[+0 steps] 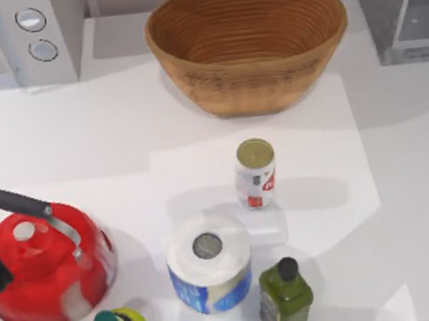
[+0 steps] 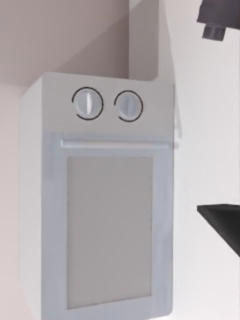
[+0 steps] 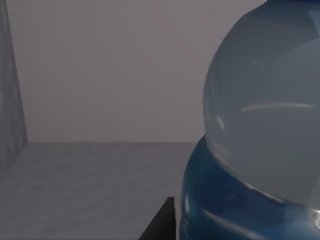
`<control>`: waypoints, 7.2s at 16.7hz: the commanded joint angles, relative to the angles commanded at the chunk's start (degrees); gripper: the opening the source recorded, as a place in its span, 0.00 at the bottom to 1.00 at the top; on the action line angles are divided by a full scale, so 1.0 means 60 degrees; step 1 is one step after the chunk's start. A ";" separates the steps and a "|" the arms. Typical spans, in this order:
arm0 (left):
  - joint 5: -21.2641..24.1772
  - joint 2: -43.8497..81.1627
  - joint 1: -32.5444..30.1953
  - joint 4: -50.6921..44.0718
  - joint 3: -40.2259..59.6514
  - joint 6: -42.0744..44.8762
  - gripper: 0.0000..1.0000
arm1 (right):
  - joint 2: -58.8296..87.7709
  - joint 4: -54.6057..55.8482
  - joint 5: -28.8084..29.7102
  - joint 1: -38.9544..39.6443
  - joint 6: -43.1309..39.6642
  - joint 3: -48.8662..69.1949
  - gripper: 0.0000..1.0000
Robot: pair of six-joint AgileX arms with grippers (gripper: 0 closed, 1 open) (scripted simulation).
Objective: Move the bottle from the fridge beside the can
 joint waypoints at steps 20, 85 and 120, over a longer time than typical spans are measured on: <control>0.0000 0.0000 0.0000 0.0000 0.0000 0.0000 1.00 | -0.2654 -0.0675 -0.0404 -0.0353 0.0067 -0.2048 0.00; 0.0000 0.0000 0.0000 0.0000 0.0000 0.0000 1.00 | -0.2661 0.5929 0.7803 0.8001 -0.0082 -0.8544 1.00; 0.0000 0.0000 0.0000 0.0000 0.0000 0.0000 1.00 | -2.1715 -1.0206 0.1750 0.2162 -0.0054 -1.1491 1.00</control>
